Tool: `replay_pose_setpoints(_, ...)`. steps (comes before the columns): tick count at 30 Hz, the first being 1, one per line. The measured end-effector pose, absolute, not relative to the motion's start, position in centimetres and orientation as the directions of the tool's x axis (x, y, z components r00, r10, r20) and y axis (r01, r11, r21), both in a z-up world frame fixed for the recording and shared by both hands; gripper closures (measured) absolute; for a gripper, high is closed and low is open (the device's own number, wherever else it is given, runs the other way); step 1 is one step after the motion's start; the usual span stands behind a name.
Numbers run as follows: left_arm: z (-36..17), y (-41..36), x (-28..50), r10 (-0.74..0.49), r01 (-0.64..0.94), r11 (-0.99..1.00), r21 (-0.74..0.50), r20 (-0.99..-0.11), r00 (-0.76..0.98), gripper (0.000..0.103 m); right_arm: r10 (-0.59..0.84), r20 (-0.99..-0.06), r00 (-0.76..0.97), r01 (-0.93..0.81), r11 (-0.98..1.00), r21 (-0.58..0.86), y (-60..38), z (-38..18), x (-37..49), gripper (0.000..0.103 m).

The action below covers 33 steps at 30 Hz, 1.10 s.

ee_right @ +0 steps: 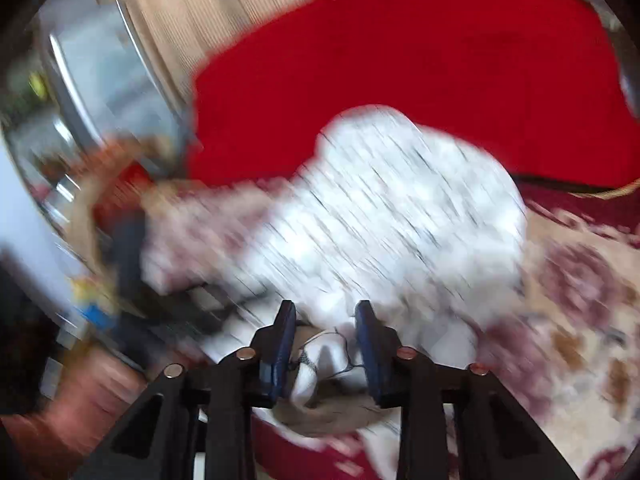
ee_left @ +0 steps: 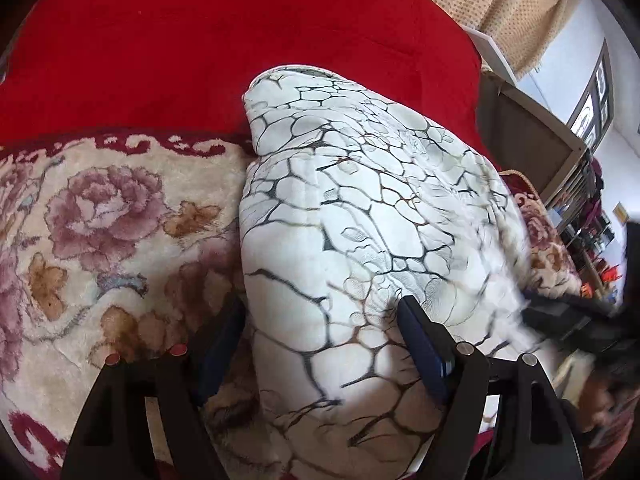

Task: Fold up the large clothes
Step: 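Press the folded coat bundle flat with both grippers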

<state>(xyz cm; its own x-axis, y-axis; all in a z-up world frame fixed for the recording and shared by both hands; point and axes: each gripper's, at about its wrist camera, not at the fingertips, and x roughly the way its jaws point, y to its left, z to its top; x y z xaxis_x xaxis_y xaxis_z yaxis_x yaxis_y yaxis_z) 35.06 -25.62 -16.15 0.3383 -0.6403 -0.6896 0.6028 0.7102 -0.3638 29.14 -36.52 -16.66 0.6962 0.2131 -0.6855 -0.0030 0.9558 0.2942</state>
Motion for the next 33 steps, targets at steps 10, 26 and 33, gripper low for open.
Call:
replay_pose_setpoints(10,-17.0,-26.8,34.4,-0.532,0.626,0.759,-0.177,-0.723,0.441,0.012,0.069,-0.791,0.608,0.091,0.983,0.156,-36.9,-22.9,30.6,0.072)
replay_pose_setpoints(26,-16.3,-25.4,33.9,-0.521,0.585,0.79,-0.182,-0.702,0.485,0.012,0.179,-0.692,0.699,0.169,0.899,0.404,-42.2,-14.2,33.1,0.069)
replay_pose_setpoints(33,-16.3,-25.9,32.2,-0.501,0.581,0.806,-0.11,-0.65,0.572,0.011,0.139,-0.787,0.601,0.32,0.861,0.396,-44.4,-20.9,41.7,0.069)
